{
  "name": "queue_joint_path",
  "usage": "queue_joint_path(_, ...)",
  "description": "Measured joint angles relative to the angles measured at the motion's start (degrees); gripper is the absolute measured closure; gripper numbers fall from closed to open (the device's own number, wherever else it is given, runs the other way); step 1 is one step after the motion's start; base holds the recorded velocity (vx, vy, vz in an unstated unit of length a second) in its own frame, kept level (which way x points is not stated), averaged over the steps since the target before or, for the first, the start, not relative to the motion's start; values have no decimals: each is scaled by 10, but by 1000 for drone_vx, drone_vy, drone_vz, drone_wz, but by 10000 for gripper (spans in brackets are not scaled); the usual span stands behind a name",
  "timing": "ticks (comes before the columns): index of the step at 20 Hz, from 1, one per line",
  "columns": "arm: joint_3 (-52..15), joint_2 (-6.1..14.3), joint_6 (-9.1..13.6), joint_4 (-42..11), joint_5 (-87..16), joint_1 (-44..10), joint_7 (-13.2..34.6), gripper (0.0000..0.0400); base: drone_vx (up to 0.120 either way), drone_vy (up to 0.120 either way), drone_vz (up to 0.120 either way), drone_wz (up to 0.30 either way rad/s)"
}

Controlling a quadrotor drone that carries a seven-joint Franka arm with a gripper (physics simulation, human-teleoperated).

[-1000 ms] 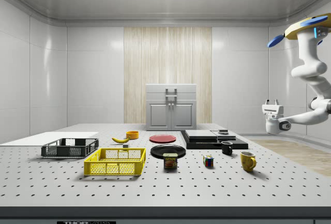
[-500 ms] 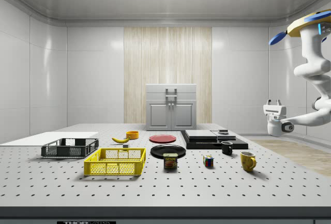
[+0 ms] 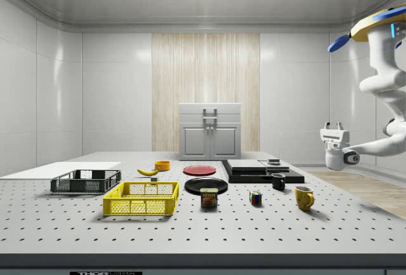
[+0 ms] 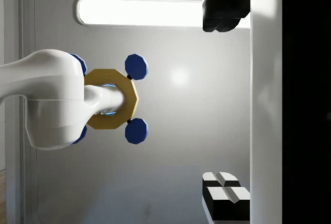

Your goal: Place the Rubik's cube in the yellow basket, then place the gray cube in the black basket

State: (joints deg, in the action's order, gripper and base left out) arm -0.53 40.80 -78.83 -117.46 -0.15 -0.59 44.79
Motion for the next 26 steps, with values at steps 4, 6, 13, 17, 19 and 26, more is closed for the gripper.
queue_joint_path(4,-2,1,-2,-1,-3,-1,0,0,120,120,0,0)
queue_joint_path(6,-4,2,-3,-2,-6,-1,1,0,120,120,0,0)
queue_joint_path(13,-20,4,-6,-4,-28,-6,4,0,120,57,0,0)
queue_joint_path(17,-41,6,-8,-8,-58,-13,7,0,120,0,0,0)
queue_joint_path(19,-59,7,-9,-11,-82,-18,11,0,120,0,0,0)
queue_joint_path(26,-186,19,-18,-55,-265,-60,38,0,120,0,0,0)
